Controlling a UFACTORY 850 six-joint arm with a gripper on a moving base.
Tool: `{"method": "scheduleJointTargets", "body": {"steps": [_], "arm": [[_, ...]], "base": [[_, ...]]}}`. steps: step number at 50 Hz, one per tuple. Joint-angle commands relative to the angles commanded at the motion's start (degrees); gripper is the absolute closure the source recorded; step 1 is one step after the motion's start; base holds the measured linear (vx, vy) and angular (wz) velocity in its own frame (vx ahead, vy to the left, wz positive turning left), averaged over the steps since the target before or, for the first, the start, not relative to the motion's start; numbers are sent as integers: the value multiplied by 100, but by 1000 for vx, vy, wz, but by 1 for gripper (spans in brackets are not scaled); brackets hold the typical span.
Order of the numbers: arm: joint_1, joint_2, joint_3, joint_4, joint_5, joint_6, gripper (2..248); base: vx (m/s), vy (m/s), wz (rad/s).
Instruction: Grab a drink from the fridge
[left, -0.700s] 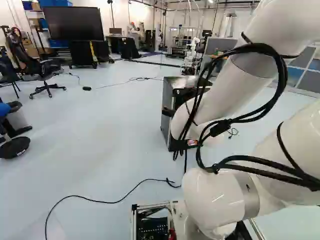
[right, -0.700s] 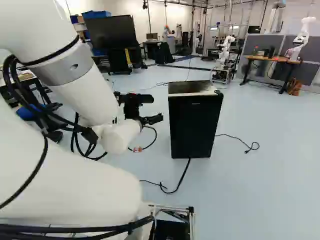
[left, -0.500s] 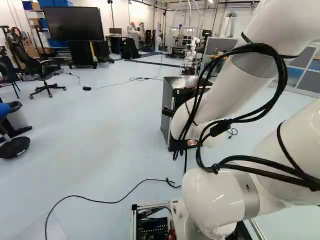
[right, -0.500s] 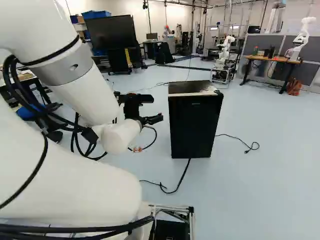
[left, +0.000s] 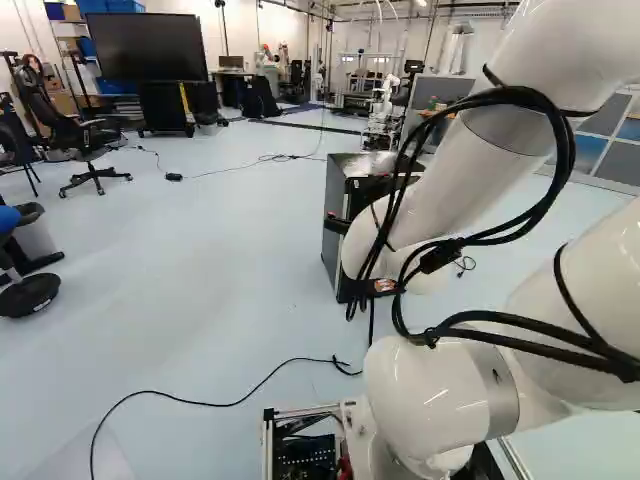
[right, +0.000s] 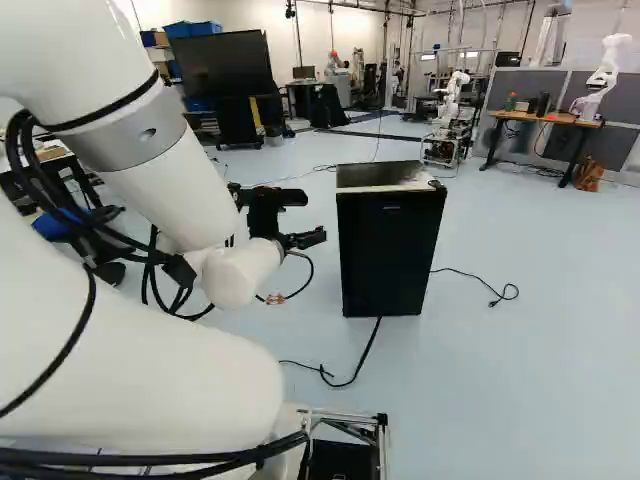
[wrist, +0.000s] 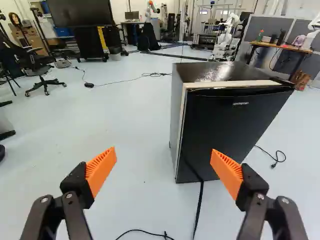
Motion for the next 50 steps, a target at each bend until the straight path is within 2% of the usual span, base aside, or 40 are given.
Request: {"method": "scheduleJointTargets", "body": {"steps": [21,50], "arm": [[0,0,0,0,0,0,3],[0,0,0,0,0,0,3]], "base": [[6,0,0],[71,2,4]]}}
